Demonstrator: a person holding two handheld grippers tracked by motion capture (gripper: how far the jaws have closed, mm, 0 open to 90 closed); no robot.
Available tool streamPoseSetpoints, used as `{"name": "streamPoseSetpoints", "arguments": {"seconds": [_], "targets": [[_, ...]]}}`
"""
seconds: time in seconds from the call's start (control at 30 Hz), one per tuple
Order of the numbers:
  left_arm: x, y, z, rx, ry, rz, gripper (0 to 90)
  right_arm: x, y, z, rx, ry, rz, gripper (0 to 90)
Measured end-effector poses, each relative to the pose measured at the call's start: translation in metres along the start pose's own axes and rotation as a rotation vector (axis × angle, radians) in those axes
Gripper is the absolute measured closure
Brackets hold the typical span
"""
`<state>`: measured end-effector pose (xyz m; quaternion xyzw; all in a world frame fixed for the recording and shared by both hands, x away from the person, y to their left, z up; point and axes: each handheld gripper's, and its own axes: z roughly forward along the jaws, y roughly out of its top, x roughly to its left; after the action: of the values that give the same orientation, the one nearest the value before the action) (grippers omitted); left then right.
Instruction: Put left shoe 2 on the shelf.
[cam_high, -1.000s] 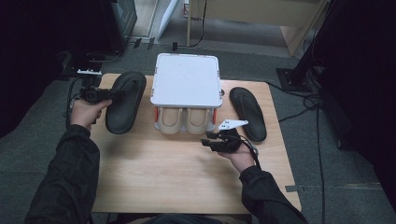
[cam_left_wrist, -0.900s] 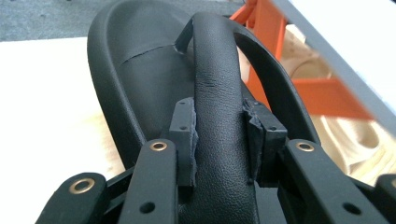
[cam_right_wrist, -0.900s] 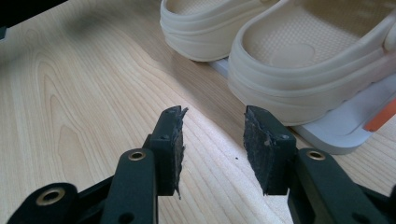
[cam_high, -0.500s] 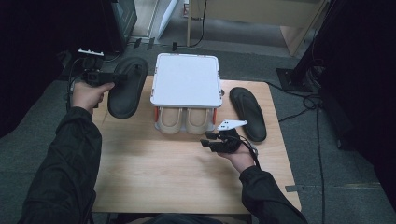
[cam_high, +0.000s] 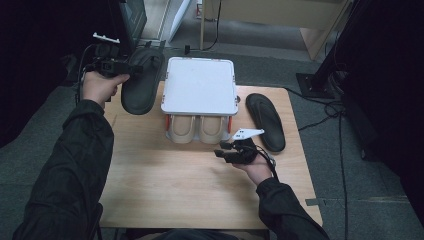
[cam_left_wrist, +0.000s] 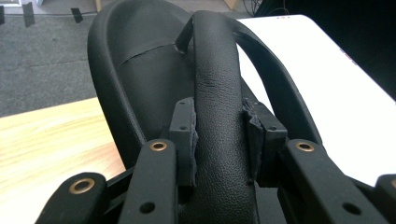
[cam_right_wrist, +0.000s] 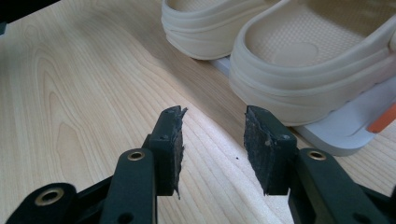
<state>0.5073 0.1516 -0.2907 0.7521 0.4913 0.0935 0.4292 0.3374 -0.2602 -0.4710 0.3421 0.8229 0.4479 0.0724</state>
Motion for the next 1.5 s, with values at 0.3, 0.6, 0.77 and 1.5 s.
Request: {"name": "streamPoseSetpoints", "arguments": {"seconds": [0.3, 0.6, 0.77, 1.5], "targets": [[-0.022, 0.016, 0.01, 0.002, -0.013, 0.013, 68.0, 0.0, 0.0, -0.001, -0.004, -0.002, 0.0, 57.8], [-0.042, 0.02, 0.032, 0.013, -0.037, 0.02, 68.0, 0.001, 0.0, -0.002, -0.005, -0.001, -0.006, 57.8], [-0.053, 0.021, 0.044, 0.013, -0.045, 0.021, 68.0, 0.001, 0.001, -0.003, -0.008, 0.0, -0.01, 57.8], [-0.072, 0.003, 0.093, 0.042, -0.057, 0.013, 67.4, 0.0, 0.001, -0.006, -0.012, -0.006, -0.011, 57.8]]}}
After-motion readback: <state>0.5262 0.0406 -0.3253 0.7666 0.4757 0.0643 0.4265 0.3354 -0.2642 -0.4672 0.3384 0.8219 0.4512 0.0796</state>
